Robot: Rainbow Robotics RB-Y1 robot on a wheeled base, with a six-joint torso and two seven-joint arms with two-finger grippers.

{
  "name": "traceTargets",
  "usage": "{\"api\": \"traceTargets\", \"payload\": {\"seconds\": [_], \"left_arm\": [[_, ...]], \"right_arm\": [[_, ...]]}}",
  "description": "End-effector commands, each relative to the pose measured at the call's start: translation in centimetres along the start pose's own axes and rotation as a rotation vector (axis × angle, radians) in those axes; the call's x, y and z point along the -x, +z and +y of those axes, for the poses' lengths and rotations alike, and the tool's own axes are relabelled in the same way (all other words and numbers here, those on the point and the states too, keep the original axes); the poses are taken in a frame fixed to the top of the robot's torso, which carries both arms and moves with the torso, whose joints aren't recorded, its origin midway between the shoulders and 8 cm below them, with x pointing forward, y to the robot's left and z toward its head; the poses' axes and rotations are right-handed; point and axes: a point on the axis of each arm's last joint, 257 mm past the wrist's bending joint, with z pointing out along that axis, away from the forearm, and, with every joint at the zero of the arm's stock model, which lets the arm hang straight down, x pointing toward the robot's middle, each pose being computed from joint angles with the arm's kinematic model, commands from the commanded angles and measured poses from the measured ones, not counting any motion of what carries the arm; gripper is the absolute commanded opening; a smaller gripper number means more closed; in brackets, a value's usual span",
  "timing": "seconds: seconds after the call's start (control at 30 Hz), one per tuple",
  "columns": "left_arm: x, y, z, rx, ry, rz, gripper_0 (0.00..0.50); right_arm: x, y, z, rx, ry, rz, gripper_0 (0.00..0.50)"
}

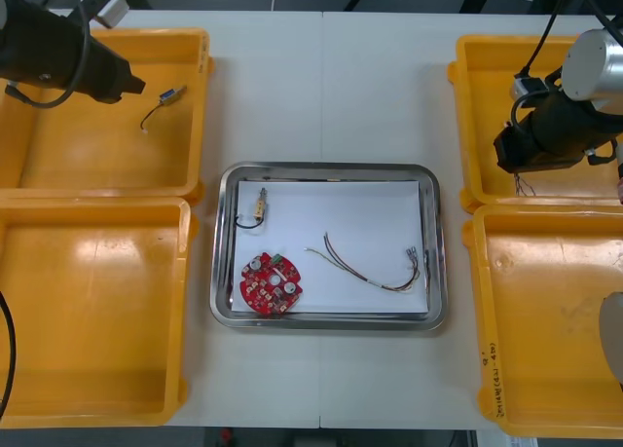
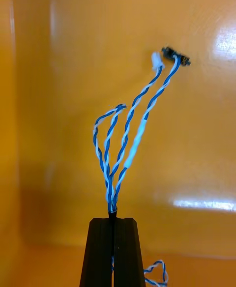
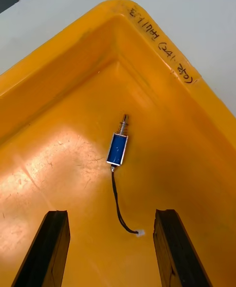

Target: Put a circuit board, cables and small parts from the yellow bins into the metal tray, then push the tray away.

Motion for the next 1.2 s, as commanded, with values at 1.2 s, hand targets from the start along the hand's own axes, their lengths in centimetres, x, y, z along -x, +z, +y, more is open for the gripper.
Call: {"api": "traceTargets", "payload": {"seconds": [1.2], "left_arm": [[3.6,6.6,0.5,0.112,0.168,-0.213,0.5]], "right_arm": [[4.2,-17.1,8.3,0.129,-0.327,-0.301,0.0]]}}
